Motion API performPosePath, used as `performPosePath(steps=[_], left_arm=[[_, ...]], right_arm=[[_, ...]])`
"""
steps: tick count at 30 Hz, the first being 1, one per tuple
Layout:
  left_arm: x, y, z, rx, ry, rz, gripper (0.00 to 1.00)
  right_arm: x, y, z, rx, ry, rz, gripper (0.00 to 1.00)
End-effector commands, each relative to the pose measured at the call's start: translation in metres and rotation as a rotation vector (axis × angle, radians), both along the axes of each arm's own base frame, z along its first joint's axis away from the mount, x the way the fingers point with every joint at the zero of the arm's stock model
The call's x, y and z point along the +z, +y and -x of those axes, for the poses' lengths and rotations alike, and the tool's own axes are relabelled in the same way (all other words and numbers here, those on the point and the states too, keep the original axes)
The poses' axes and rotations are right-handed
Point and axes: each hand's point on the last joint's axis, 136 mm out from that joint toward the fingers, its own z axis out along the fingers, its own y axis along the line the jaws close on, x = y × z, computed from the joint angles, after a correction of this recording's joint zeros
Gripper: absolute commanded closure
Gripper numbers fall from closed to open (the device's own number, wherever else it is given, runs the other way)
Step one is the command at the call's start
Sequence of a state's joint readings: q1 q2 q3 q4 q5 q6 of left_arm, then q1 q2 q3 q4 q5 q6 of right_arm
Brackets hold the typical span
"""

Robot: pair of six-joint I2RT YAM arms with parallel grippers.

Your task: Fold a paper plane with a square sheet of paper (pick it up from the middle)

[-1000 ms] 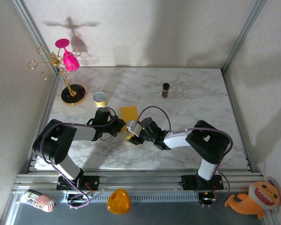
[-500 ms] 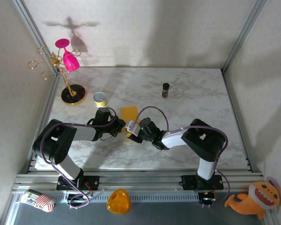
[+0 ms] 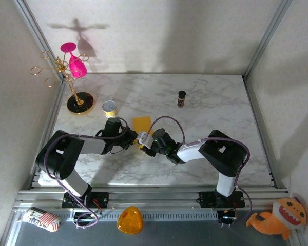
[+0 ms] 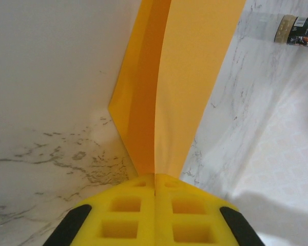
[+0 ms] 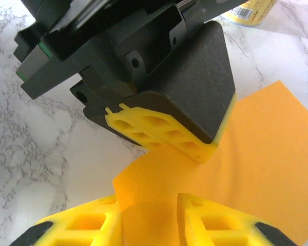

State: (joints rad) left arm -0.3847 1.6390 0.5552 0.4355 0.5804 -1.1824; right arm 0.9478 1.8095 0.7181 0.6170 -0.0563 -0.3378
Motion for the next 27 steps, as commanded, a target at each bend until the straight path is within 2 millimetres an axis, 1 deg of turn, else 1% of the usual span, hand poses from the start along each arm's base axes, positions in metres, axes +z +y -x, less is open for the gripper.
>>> performPosePath(steps=[1,3,7,9,12,14,17,19,21,23,27], left_arm=[[-0.007,-0.002,0.005,-0.010,0.021,-0.010,0.97],[-0.007,-0.002,0.005,-0.011,0.021,-0.009,0.97],[-0.007,0.000,0.006,-0.008,0.020,-0.017,0.93],[-0.006,0.006,0.005,0.002,0.017,-0.043,0.87],[-0.007,0.027,0.004,0.033,0.017,-0.121,0.78],[0.001,0.039,0.000,0.032,-0.015,-0.187,0.71],[0.020,0.046,-0.009,0.006,-0.076,-0.272,0.68],[0.029,0.044,-0.015,-0.015,-0.106,-0.286,0.68],[0.033,0.039,-0.019,-0.026,-0.123,-0.276,0.69],[0.029,0.031,-0.022,-0.042,-0.124,-0.256,0.71],[0.015,0.017,-0.029,-0.080,-0.103,-0.258,0.76]], right_arm=[[0.021,0.015,0.000,0.017,-0.015,-0.069,0.69],[0.021,0.014,0.001,0.017,-0.015,-0.069,0.71],[0.018,0.012,0.003,0.020,0.000,-0.055,0.81],[0.014,0.010,0.006,0.024,0.017,-0.045,0.86],[0.008,0.007,0.012,0.028,0.062,-0.027,0.89],[0.006,0.005,0.017,0.031,0.106,-0.021,0.91],[0.003,0.004,0.027,0.036,0.193,-0.015,0.91],[0.000,0.004,0.033,0.040,0.260,-0.013,0.91],[-0.002,0.004,0.038,0.033,0.317,-0.018,0.91],[-0.004,0.004,0.040,0.016,0.368,-0.021,0.91],[-0.004,0.003,0.042,-0.012,0.437,-0.049,0.91]])
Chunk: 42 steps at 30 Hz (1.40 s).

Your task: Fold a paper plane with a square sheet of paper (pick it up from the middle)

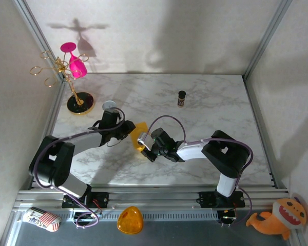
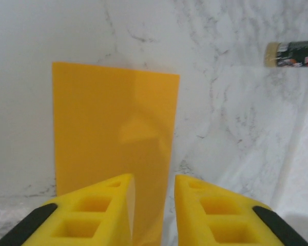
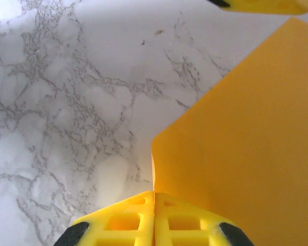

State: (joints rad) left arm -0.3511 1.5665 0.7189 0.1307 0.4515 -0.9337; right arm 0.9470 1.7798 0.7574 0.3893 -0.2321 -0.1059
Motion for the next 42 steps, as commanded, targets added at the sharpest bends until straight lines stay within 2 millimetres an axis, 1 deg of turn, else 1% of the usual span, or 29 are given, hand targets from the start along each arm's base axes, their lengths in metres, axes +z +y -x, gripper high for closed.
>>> performPosePath(steps=[1,4,7,14,18,22,30,42], left_arm=[[-0.015,-0.011,-0.003,-0.049,0.024,-0.038,0.77],[-0.024,-0.019,-0.007,-0.072,0.040,-0.050,0.80],[-0.036,-0.023,-0.009,-0.090,0.066,-0.083,0.83],[-0.063,-0.022,0.000,-0.128,0.135,-0.173,0.89],[-0.071,-0.020,0.004,-0.145,0.159,-0.215,0.92],[-0.075,-0.020,0.005,-0.160,0.166,-0.237,0.93],[-0.079,-0.024,0.006,-0.181,0.173,-0.240,0.95],[-0.082,-0.027,0.007,-0.189,0.180,-0.239,0.96]], right_arm=[[0.011,0.004,0.006,-0.027,0.103,-0.045,0.91],[0.012,0.003,0.005,-0.044,0.137,-0.059,0.91],[0.013,-0.001,0.002,-0.072,0.168,-0.075,0.92],[0.016,-0.009,-0.014,-0.155,0.205,-0.100,0.94],[0.014,-0.014,-0.026,-0.220,0.194,-0.089,0.94],[0.012,-0.018,-0.037,-0.283,0.184,-0.074,0.94],[0.009,-0.025,-0.051,-0.344,0.129,-0.038,0.94],[0.006,-0.025,-0.055,-0.360,0.124,-0.020,0.93]])
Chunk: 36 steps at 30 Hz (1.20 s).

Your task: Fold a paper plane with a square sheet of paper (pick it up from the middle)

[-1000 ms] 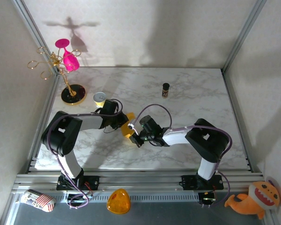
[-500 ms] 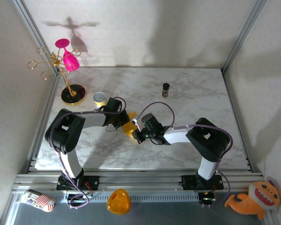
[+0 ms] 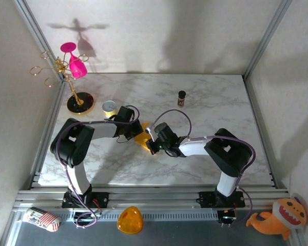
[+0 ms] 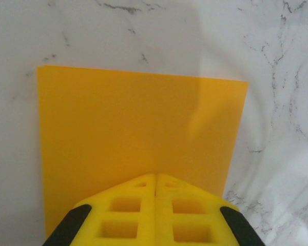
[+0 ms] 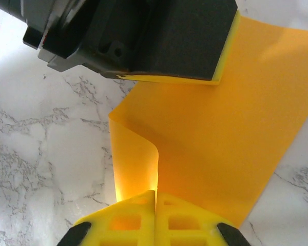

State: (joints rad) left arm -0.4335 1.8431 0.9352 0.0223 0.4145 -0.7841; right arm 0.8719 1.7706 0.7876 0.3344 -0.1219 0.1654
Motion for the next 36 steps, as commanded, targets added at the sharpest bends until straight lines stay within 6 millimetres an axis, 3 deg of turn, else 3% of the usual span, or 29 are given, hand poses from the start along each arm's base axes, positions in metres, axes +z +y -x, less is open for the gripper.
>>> performPosePath(steps=[1,36], left_arm=[[-0.034,0.010,0.024,-0.014,0.109,-0.091,0.95],[-0.036,0.007,0.024,-0.006,0.113,-0.088,0.96]], right_arm=[[0.003,0.001,-0.010,-0.028,-0.016,0.010,0.93],[-0.018,-0.009,-0.010,-0.109,0.078,0.067,0.93]])
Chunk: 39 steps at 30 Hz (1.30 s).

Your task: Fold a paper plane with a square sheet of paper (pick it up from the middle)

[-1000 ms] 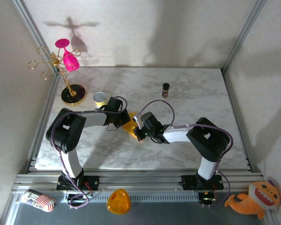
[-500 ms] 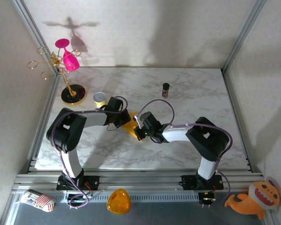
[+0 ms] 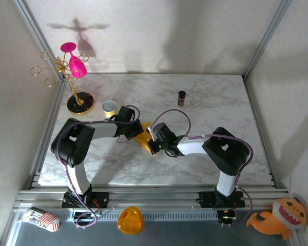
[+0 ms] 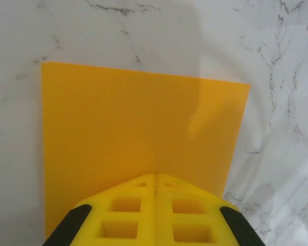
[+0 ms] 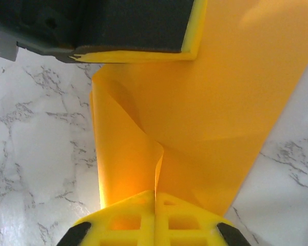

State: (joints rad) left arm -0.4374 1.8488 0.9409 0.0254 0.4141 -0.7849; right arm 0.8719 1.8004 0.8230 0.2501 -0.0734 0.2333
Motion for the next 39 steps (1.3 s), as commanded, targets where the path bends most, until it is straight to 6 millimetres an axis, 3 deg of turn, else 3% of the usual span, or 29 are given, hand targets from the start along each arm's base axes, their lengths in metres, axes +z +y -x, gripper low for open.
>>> performPosePath(steps=[1,39], left_arm=[[-0.0362,0.0093,0.0247,-0.004,0.114,-0.090,0.96],[-0.0376,0.0079,0.0273,-0.019,0.119,-0.095,0.97]], right_arm=[[-0.0023,-0.0001,-0.0056,-0.026,0.011,0.009,0.93],[-0.0105,-0.0054,-0.0138,-0.054,-0.002,0.069,0.92]])
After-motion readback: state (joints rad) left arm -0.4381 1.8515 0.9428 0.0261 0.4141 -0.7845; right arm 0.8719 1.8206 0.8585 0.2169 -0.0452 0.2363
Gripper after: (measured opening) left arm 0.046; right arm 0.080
